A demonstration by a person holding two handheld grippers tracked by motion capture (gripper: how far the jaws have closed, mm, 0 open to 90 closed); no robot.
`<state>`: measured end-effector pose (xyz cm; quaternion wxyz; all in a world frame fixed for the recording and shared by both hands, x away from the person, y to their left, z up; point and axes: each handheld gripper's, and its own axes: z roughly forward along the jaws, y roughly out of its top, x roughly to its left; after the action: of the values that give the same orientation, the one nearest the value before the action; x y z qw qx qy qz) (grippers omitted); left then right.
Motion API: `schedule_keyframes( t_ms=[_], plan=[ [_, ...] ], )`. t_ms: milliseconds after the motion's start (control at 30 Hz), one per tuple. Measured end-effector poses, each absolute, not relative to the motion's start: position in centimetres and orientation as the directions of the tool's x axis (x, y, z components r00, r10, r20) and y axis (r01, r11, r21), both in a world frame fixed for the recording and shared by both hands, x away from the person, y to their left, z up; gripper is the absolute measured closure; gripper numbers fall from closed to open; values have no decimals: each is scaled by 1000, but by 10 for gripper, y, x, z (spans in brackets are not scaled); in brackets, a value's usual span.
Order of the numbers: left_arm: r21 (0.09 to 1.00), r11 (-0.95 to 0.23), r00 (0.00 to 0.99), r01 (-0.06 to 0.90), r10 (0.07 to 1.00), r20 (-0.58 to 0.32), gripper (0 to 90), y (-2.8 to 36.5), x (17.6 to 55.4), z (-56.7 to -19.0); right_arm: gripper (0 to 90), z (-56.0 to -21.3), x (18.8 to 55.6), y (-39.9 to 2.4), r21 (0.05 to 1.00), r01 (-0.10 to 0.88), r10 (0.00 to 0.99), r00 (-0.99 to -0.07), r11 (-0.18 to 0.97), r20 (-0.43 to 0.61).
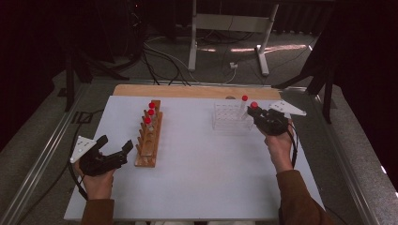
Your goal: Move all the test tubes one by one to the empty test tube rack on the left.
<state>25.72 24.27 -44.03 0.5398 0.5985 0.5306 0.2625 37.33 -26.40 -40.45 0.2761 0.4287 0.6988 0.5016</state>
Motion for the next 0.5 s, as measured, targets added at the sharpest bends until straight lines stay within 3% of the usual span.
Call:
schedule_keyframes(
  t_ms=[500],
  plan=[
    [925,104,343,366,908,-238,7,222,262,-434,739,-421,348,-250,928,344,823,-562,145,80]
  ],
)
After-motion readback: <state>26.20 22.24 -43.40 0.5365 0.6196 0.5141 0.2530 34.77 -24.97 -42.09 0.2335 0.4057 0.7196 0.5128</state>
